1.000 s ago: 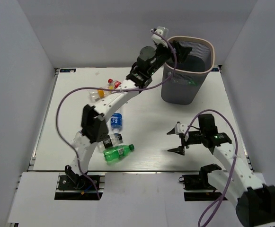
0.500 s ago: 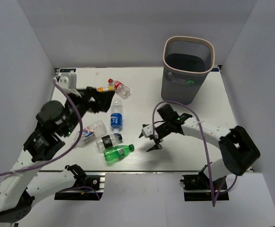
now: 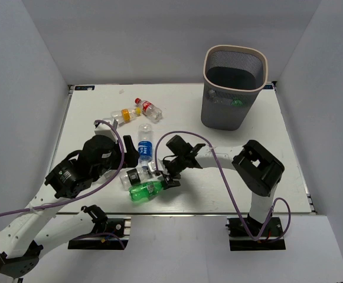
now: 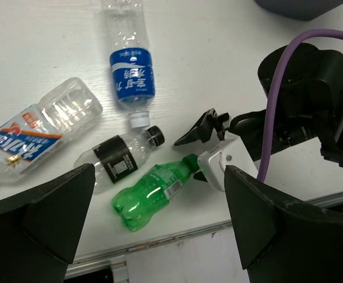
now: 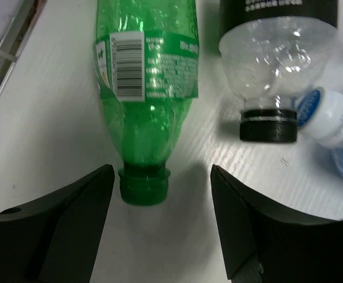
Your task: Put the plastic bottles in the bin
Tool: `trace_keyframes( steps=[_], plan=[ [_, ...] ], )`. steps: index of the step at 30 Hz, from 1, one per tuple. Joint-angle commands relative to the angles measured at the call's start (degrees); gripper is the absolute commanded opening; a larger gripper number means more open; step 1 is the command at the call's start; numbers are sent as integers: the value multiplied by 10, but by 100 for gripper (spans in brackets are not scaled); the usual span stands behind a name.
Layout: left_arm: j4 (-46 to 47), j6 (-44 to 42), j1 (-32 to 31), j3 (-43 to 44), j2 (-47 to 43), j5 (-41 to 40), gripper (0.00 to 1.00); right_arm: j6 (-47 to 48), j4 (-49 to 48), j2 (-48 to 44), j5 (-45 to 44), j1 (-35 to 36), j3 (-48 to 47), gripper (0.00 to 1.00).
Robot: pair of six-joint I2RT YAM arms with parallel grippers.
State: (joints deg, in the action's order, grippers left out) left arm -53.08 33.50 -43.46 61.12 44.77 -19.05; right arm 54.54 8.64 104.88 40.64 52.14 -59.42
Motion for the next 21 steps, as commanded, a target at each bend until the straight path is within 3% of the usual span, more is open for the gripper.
trace_keyframes(
  steps=[1, 4, 7, 8, 9, 11, 12, 13, 21],
  plan=[
    [-37, 5, 0, 28, -13, -31, 100, -27, -21, 15, -14, 21, -24, 72],
    [-42, -1, 0, 28, -27, -37, 100, -25, -19, 26, -25, 41, -28, 66],
    [-49, -1, 0, 28, -27, -37, 100, -26, -14, 30, -37, 46, -25, 50],
    [-55, -1, 0, 21, -27, -32, 100, -27, -14, 30, -39, 51, -20, 43],
    [-55, -1, 0, 13, -27, -32, 100, -29, -12, 22, -46, 51, -18, 30],
    [-48, -10, 0, -3, -15, -20, 100, -30, 18, 20, -50, 49, -29, 16],
    [-41, -17, 0, -3, -9, -20, 100, -34, 27, 13, -70, 47, -33, 4],
    [-40, -23, 0, -10, -3, -13, 100, -35, 48, 9, -78, 46, -34, 0],
    [1, -139, 0, 2, 80, 38, 100, -44, 147, -150, -140, -37, 16, 0]
  ],
)
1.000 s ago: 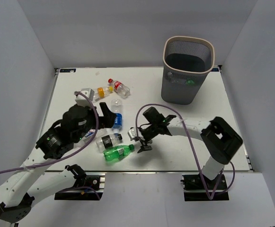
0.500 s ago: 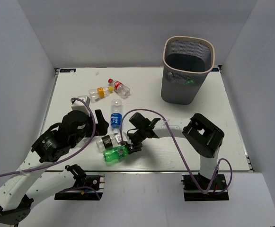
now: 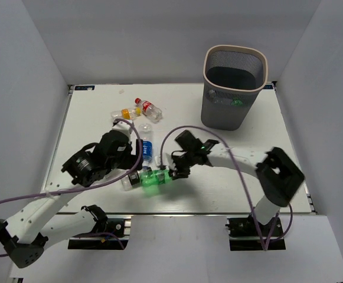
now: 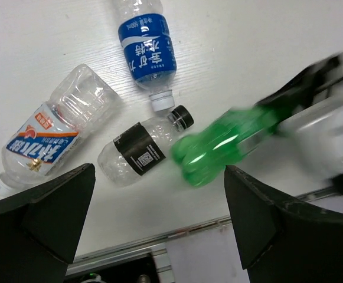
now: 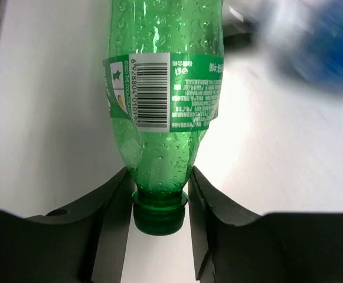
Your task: Put the plastic bottles in the bin
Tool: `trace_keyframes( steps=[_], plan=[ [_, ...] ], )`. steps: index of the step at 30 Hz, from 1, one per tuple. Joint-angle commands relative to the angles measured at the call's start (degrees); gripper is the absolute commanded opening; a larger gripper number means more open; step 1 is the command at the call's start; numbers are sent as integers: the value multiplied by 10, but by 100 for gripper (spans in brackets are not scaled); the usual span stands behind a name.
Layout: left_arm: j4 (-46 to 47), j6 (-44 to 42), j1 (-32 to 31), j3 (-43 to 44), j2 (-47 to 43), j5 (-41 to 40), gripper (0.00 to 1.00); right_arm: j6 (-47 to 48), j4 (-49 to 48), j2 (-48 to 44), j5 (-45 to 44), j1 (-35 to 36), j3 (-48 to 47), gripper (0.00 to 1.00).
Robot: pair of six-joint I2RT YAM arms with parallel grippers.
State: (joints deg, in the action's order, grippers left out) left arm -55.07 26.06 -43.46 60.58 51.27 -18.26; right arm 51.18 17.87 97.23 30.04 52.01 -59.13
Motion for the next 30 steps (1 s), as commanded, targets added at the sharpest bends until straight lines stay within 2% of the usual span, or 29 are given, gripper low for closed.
trace_keyframes(
  steps=[1, 6, 9, 12, 14, 16, 17, 20, 23, 24, 26, 30],
  plan=[
    [21, -95, 0, 15, 41, 42, 100, -11, 65, -120, -38, -70, 22, 0],
    [15, -155, 0, 38, 103, 59, 100, -24, 125, -227, -95, -145, 58, 0],
    [42, -208, 0, 38, 109, 104, 100, -56, 157, -275, -104, -202, 63, 0],
    [60, -259, 5, 20, 109, 164, 99, -99, 128, -338, -90, -238, 56, 0],
    [55, -279, 5, 13, 136, 184, 99, -148, 69, -356, -95, -247, 23, 0],
    [49, -293, 5, 6, 159, 208, 99, -174, 48, -335, -104, -253, -10, 0],
    [49, -299, 5, 1, 182, 208, 99, -216, 37, -323, -112, -259, -70, 0],
    [30, -333, -4, 6, 234, 220, 100, -270, 4, -265, -141, -266, -160, 0],
    [19, -345, -4, 11, 263, 190, 100, -309, -19, -237, -187, -271, -219, 0],
    [19, -345, -4, 11, 271, 175, 100, -347, -23, -211, -197, -275, -265, 0],
    [19, -345, -4, 11, 284, 157, 100, -373, -26, -195, -260, -277, -296, 0],
    [30, -334, -4, 5, 284, 115, 100, -420, 7, -142, -335, -299, -386, 0]
  ],
)
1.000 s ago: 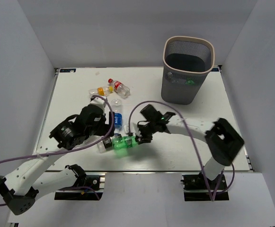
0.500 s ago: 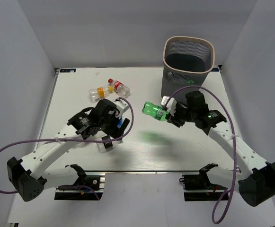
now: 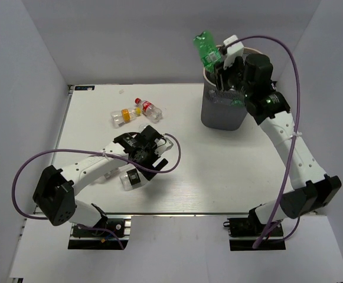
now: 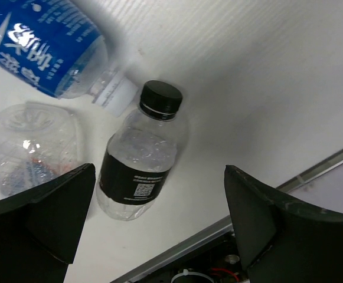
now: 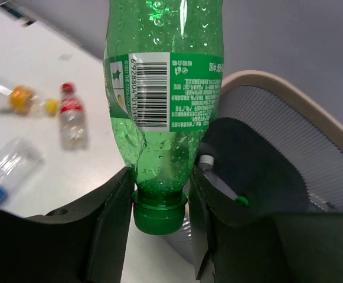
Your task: Put the plastic bottles in the bin
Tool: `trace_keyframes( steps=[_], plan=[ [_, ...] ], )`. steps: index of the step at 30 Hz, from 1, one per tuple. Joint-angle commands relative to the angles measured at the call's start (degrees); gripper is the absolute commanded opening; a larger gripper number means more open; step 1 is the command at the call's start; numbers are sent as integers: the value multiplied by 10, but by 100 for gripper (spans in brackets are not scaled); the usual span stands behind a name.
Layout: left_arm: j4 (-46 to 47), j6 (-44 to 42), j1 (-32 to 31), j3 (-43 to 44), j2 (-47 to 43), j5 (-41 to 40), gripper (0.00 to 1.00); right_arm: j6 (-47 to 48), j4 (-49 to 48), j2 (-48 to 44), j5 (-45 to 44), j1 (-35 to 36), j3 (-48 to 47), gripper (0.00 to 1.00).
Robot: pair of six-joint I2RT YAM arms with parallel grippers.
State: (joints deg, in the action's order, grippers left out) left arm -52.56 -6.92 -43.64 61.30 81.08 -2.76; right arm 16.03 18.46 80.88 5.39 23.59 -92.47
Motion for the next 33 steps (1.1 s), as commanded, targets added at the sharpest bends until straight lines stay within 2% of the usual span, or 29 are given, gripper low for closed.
trace_keyframes(
  steps=[1, 7, 10, 11, 15, 17, 18, 22, 30, 33],
  plan=[
    [5, -4, -2, -2, -8, -50, 100, -75, 9, 49, -108, -18, -64, 0],
    [5, -4, -2, -7, 20, -62, 100, -93, 53, 85, -136, -56, -108, 0],
    [5, -4, -2, -7, 26, -50, 100, -97, 76, 92, -113, -75, -105, 28],
    [5, -4, -2, -7, 26, -50, 100, -96, 72, 89, -107, -79, -99, 51],
    [5, -4, -2, -7, 47, -44, 100, -96, 73, 77, -63, -101, -83, 90],
    [5, -4, -2, -7, 54, -44, 100, -103, 68, 64, -60, -111, -76, 90],
    [5, -4, -2, -7, 63, -44, 100, -104, 64, 61, -23, -114, -71, 90],
    [5, -4, -2, -2, 85, -58, 100, -123, 38, 20, 22, -124, -41, 90],
    [5, -4, -2, -2, 147, -52, 100, -132, -1, -70, 52, -138, 90, 90],
    [0, -4, -2, 6, 174, -47, 92, -136, -8, -97, 59, -142, 122, 90]
  ],
)
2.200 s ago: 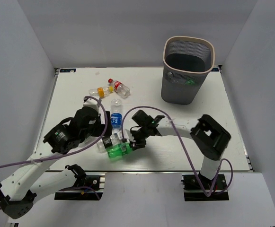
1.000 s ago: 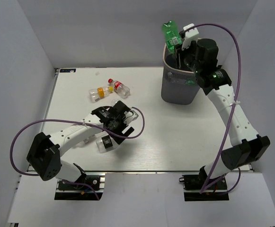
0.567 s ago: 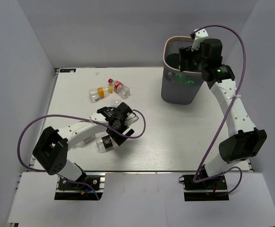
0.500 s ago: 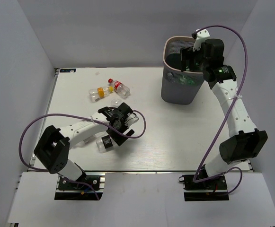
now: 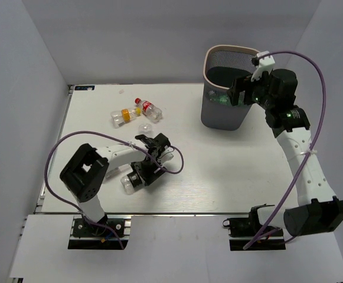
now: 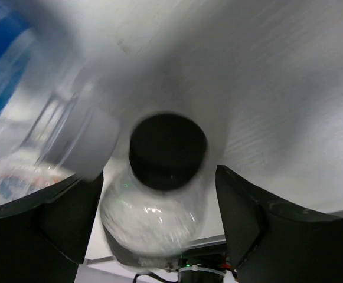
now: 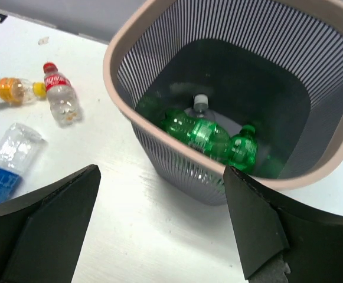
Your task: Put the plastic bottles in the bin
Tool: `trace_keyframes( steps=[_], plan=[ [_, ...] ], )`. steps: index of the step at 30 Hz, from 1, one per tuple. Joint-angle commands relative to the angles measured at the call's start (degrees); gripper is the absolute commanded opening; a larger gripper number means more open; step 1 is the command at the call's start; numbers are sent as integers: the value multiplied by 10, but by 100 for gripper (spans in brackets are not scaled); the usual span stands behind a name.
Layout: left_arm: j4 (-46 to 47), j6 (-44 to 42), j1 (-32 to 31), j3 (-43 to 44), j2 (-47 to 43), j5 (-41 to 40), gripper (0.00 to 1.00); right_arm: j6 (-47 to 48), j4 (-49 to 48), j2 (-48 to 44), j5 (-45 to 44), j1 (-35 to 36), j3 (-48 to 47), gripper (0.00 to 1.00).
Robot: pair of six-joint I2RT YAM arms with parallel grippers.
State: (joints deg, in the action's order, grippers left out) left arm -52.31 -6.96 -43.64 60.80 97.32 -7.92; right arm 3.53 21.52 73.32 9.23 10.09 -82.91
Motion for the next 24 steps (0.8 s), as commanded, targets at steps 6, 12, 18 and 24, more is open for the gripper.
trace_keyframes(
  steps=[6, 12, 18, 24],
  plan=[
    [-39, 19, -7, 73, 52, -2, 47, -11, -54, -69, 49, -21, 83, 76],
    [-102, 32, -20, 189, -9, 47, 27, 17, -75, -140, 122, -30, 154, 7],
    [-70, 19, -31, 276, -99, 220, 25, 67, -87, -208, 175, -39, 281, 0],
    [114, 46, -26, 362, -119, 273, 24, 118, -48, -247, 217, -43, 366, 23]
  ],
)
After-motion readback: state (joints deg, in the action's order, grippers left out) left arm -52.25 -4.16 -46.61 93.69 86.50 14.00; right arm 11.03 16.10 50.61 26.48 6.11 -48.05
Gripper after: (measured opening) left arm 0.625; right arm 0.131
